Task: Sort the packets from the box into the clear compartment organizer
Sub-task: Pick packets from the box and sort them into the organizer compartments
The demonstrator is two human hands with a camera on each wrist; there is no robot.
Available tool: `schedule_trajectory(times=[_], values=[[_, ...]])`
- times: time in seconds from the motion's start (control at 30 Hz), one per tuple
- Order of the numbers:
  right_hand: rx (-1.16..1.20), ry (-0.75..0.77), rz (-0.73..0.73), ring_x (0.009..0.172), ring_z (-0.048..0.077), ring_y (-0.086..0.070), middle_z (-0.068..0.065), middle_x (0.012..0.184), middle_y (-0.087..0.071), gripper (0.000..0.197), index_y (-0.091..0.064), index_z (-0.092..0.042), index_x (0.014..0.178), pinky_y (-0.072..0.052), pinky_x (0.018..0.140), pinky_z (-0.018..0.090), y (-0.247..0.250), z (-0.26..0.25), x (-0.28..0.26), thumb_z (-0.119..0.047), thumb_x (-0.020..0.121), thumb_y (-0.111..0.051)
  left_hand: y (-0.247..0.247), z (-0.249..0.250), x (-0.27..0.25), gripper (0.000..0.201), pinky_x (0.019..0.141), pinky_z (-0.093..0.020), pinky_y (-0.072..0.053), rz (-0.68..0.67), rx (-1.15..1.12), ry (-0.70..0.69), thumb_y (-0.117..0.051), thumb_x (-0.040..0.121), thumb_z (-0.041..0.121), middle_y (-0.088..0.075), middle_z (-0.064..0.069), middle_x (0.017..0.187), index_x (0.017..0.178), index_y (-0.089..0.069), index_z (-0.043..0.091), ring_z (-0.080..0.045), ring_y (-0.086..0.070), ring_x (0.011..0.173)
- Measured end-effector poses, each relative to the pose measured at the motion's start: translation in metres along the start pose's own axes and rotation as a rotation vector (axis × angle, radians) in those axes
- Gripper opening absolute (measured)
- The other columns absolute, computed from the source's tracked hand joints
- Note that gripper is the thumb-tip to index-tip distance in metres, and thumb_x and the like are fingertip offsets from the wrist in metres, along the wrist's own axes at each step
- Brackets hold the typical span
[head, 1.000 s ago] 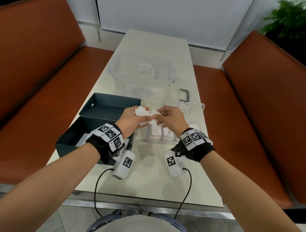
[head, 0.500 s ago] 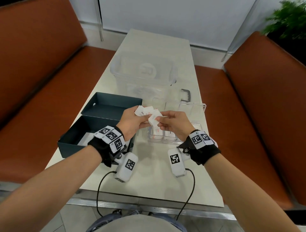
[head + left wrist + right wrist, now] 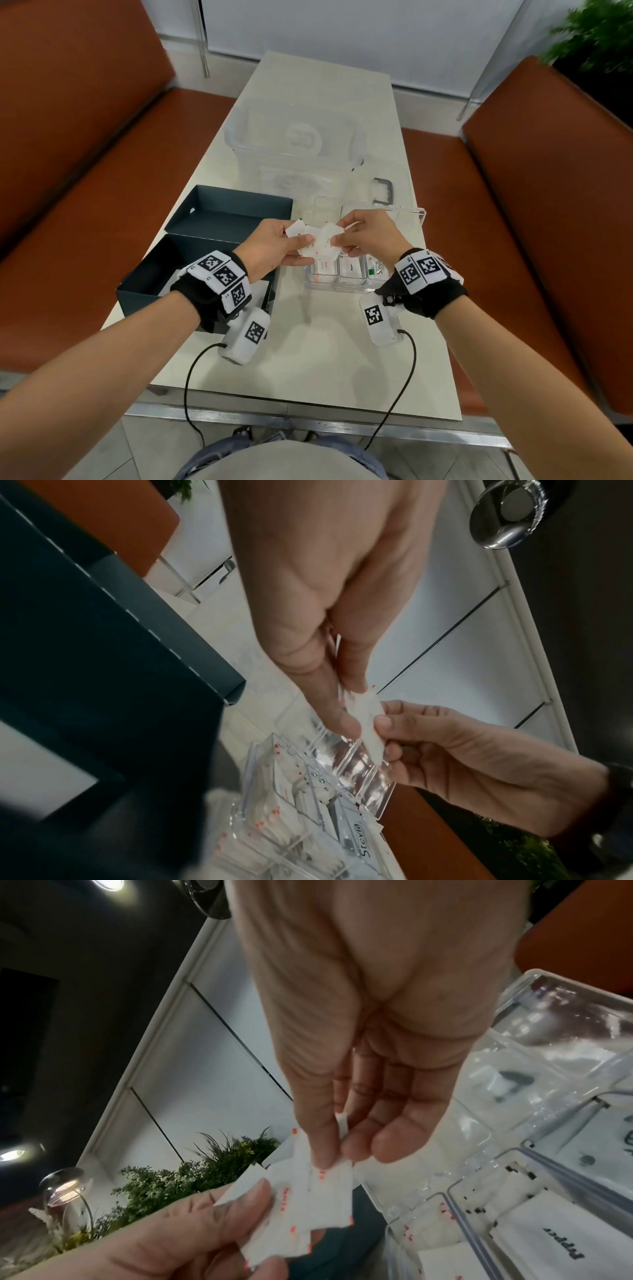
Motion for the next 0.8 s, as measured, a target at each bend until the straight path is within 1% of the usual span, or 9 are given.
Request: schedule_trajectory(times=[0.07, 0.13, 0.27, 0.37, 0.43, 0.53, 0.6, 0.67, 0.8], values=[[-0.049, 0.004, -0.032, 0.063, 0.016, -0.064, 0.013, 0.075, -0.069, 0.025, -0.066, -0.010, 0.092, -0.058, 0.066, 0.030, -0.005, -0.002, 0.001, -0.006, 0.072, -0.080, 0.001, 0.001, 0.000, 0.018, 0.080, -0.036, -0.060, 0.017, 0.032, -0.011, -0.062, 0.093, 0.007, -0.072, -0.016, 0.110, 0.110, -0.067, 0.004, -0.028, -0.071, 0.099], [-0.048, 0.023, -0.031, 0.062, 0.017, -0.065, 0.014, 0.074, -0.069, 0.028, -0.064, -0.009, 0.096, -0.059, 0.068, 0.032, -0.008, -0.004, 0.001, -0.006, 0.073, -0.079, 0.002, 0.002, 0.001, 0.016, 0.077, -0.035, -0.061, 0.035, 0.041, -0.021, -0.062, 0.092, 0.009, -0.072, -0.016, 0.108, 0.107, -0.067, 0.007, -0.029, -0.071, 0.097], [0.005, 0.092, 0.045, 0.056, 0.017, -0.066, 0.014, 0.067, -0.068, 0.017, -0.066, -0.008, 0.093, -0.060, 0.063, 0.032, -0.007, -0.009, 0.000, -0.006, 0.078, -0.075, 0.002, 0.003, 0.003, 0.019, 0.073, -0.033, -0.061, 0.058, -0.001, -0.022, -0.064, 0.091, 0.008, -0.072, -0.017, 0.107, 0.109, -0.065, 0.003, -0.029, -0.072, 0.096], [-0.047, 0.145, 0.121, 0.054, 0.014, -0.067, 0.011, 0.064, -0.070, 0.007, -0.071, -0.011, 0.088, -0.059, 0.059, 0.028, -0.004, -0.013, 0.000, -0.009, 0.081, -0.073, 0.003, 0.003, 0.003, 0.024, 0.075, -0.034, -0.061, 0.065, -0.016, -0.023, -0.065, 0.090, 0.008, -0.071, -0.019, 0.108, 0.112, -0.064, -0.001, -0.029, -0.072, 0.096], [-0.067, 0.157, 0.150, 0.055, 0.014, -0.068, 0.008, 0.062, -0.070, 0.005, -0.073, -0.010, 0.086, -0.059, 0.059, 0.026, -0.004, -0.014, 0.001, -0.009, 0.081, -0.073, 0.003, 0.003, 0.003, 0.026, 0.077, -0.035, -0.061, 0.077, -0.020, -0.023, -0.065, 0.090, 0.008, -0.070, -0.020, 0.110, 0.114, -0.063, -0.002, -0.030, -0.071, 0.097], [-0.046, 0.155, 0.157, 0.058, 0.017, -0.070, 0.010, 0.065, -0.070, 0.006, -0.073, -0.006, 0.087, -0.060, 0.059, 0.027, -0.007, -0.013, 0.001, -0.008, 0.082, -0.072, 0.002, 0.004, 0.004, 0.028, 0.076, -0.036, -0.061, 0.087, -0.018, -0.025, -0.065, 0.091, 0.009, -0.069, -0.021, 0.111, 0.116, -0.063, -0.001, -0.031, -0.071, 0.097], [-0.013, 0.146, 0.162, 0.058, 0.017, -0.070, 0.012, 0.068, -0.071, 0.006, -0.072, -0.004, 0.088, -0.059, 0.058, 0.026, -0.008, -0.012, 0.002, -0.006, 0.082, -0.071, 0.001, 0.005, 0.004, 0.026, 0.073, -0.034, -0.061, 0.085, -0.020, -0.029, -0.065, 0.091, 0.009, -0.069, -0.020, 0.109, 0.116, -0.063, 0.000, -0.028, -0.072, 0.093], [0.018, 0.138, 0.161, 0.058, 0.017, -0.071, 0.012, 0.069, -0.071, 0.006, -0.072, -0.005, 0.088, -0.059, 0.059, 0.026, -0.009, -0.011, 0.002, -0.006, 0.082, -0.071, 0.000, 0.006, 0.005, 0.024, 0.072, -0.034, -0.061, 0.083, -0.021, -0.030, -0.065, 0.091, 0.008, -0.070, -0.020, 0.108, 0.114, -0.064, 0.002, -0.026, -0.072, 0.090], [-0.010, 0.123, 0.100, 0.061, 0.017, -0.069, 0.009, 0.074, -0.071, 0.012, -0.071, -0.007, 0.095, -0.059, 0.060, 0.027, -0.013, -0.010, 0.005, -0.011, 0.083, -0.071, -0.002, 0.007, 0.005, 0.029, 0.076, -0.037, -0.061, 0.091, -0.002, -0.028, -0.066, 0.089, 0.006, -0.068, -0.022, 0.109, 0.117, -0.061, -0.001, -0.029, -0.071, 0.093]])
Point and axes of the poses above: each hand's wrist, its own x-axis towards the middle knuckle, its own y-axis out of the back of the hand, z = x × y, the point moved 9 cm from there along x, towards the middle knuckle
